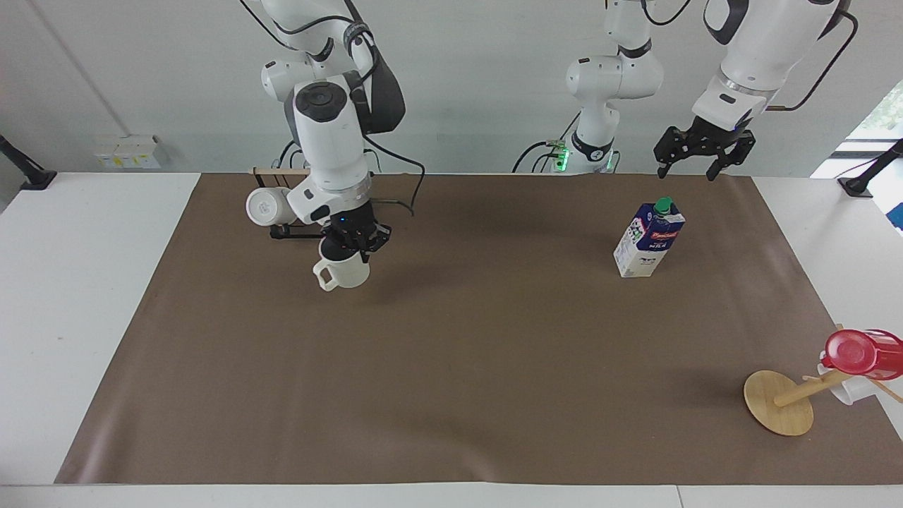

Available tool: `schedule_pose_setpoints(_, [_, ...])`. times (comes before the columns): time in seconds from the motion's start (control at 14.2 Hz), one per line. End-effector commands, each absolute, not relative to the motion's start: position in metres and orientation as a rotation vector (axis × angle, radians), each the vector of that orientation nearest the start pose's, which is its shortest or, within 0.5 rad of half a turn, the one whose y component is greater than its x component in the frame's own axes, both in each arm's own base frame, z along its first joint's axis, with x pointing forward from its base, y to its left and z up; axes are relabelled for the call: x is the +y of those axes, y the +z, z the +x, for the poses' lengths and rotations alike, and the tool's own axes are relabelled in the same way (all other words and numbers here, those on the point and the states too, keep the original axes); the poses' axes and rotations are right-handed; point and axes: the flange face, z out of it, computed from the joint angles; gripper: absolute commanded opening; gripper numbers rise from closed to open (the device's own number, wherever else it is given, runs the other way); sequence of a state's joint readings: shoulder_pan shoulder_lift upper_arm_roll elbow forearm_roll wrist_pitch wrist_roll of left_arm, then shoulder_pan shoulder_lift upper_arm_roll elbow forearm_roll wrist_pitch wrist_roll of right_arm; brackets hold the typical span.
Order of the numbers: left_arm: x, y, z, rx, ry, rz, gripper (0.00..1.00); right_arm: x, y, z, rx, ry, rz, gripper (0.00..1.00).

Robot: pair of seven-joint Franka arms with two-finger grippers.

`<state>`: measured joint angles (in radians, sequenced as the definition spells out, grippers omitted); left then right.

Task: Place cup and milk on table
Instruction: 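Lift the mug with the right gripper while the left gripper reaches the carton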

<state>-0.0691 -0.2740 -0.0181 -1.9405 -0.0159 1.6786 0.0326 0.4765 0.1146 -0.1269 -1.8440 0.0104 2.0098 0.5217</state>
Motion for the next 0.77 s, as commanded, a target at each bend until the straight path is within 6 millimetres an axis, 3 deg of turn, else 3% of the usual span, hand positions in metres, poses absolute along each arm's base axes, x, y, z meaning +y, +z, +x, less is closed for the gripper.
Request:
schedule_pose_setpoints(0.0, [-0.05,0.591,0.456,0.241,-0.094,-3.148,1.0,0.261,0.455,0.563,0.337,-0.079,-3.12,0.0])
schedule_pose_setpoints(0.21, [-0.047,0.578,0.45,0.271,-0.101,-3.146,1.0,0.292,0.441,0.561,0.391,-0.079,-3.121,0.0])
schedule_pose_setpoints(0.49, [-0.045,0.561,0.439,0.269,-0.106,-3.146,1.0,0.359,0.406,0.545,0.389,-0.132,-3.108,0.0])
schedule_pose_setpoints(0.7, [-0.041,0.553,0.439,0.254,-0.128,-3.146,1.0,0.383,0.388,0.538,0.388,-0.182,-3.099,0.0])
